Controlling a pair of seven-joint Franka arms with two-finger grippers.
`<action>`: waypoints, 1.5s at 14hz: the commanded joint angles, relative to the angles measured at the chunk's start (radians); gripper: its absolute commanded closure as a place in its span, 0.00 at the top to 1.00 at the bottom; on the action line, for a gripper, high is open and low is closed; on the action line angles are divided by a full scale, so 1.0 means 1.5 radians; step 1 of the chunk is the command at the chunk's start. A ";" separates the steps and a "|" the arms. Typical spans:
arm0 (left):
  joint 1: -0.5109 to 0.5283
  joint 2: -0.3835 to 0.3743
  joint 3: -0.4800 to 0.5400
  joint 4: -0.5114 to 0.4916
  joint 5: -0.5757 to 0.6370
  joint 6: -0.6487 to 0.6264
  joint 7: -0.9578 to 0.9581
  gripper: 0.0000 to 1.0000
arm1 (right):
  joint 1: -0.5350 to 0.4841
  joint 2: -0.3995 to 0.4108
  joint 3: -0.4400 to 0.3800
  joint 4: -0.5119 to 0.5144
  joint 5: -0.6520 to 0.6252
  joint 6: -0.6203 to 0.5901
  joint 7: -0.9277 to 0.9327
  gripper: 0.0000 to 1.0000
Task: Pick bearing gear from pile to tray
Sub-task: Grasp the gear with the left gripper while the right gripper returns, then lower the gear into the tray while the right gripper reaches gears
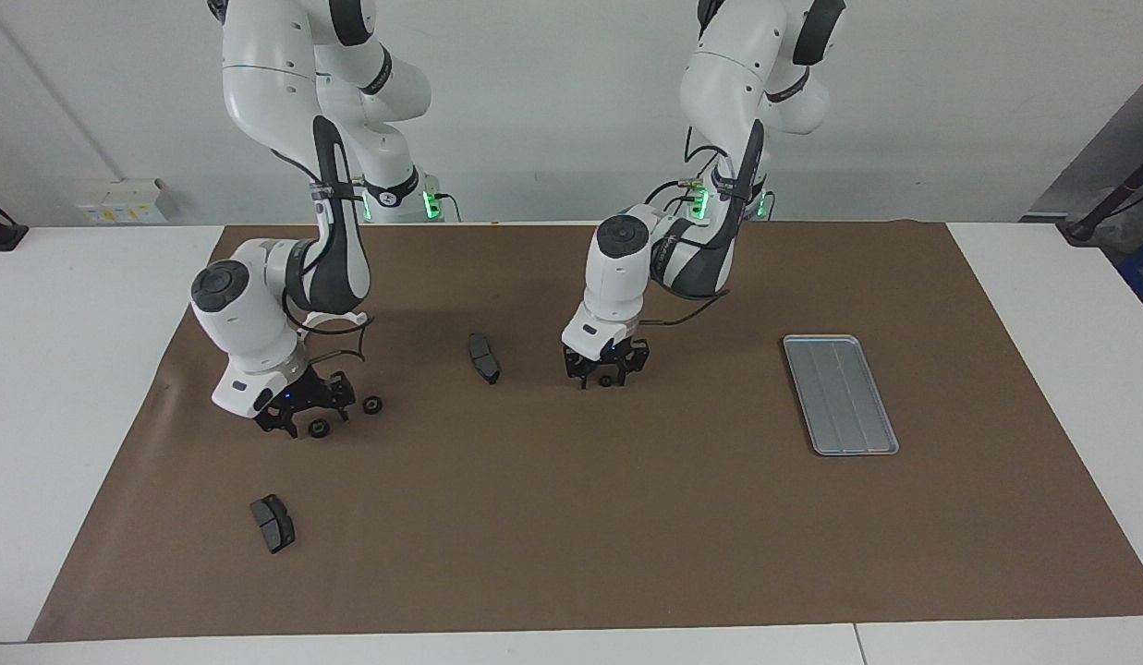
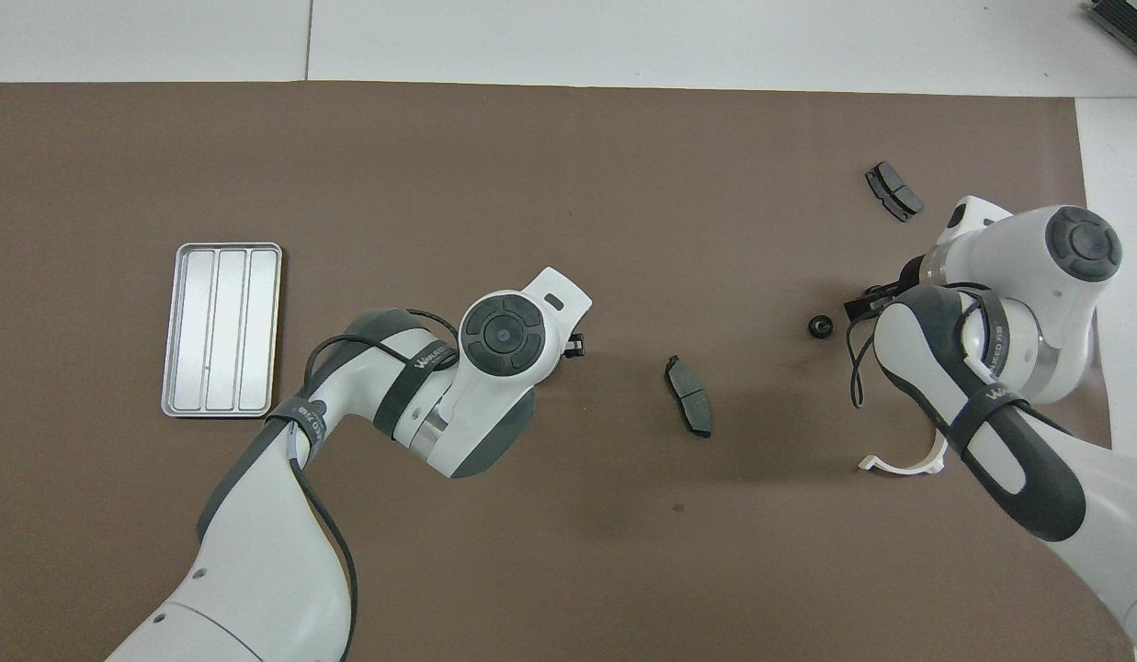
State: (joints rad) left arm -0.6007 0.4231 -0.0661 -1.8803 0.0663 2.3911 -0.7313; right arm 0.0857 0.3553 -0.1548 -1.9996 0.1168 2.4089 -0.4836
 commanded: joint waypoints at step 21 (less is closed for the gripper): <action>0.311 -0.055 0.004 0.029 -0.042 -0.084 0.382 0.00 | 0.024 -0.064 0.043 0.073 0.007 -0.127 0.277 0.00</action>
State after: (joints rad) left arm -0.1840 0.3684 -0.0465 -1.8034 0.0196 2.2928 -0.2611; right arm 0.1104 0.2916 -0.1243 -1.9265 0.1183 2.2894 -0.1796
